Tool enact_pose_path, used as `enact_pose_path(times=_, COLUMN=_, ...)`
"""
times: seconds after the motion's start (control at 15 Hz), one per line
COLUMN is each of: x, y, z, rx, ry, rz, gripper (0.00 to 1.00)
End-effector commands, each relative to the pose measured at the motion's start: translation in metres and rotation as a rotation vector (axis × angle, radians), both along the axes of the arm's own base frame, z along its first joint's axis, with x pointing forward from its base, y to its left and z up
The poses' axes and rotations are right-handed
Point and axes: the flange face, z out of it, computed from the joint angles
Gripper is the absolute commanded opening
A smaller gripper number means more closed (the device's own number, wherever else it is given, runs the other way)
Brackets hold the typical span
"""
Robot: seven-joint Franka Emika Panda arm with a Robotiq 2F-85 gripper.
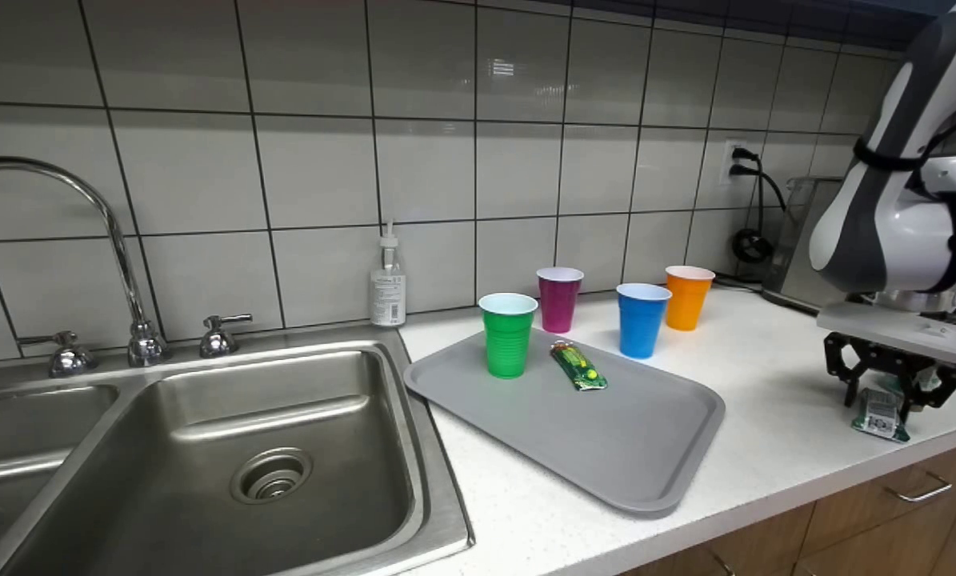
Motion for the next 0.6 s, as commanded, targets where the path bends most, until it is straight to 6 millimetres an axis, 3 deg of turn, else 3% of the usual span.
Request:
enact_pose_path(times=0.0, x=0.004, y=-0.003, z=0.003, rx=0.016, ry=-0.006, rz=0.015, gripper=0.27)
enact_pose_path(times=0.13, x=0.007, y=-0.001, z=0.006, rx=0.014, ry=-0.009, rz=0.027, gripper=0.15)
enact_pose_path(times=0.53, x=0.015, y=0.015, z=0.018, rx=0.006, ry=-0.003, rz=0.103, gripper=0.15)
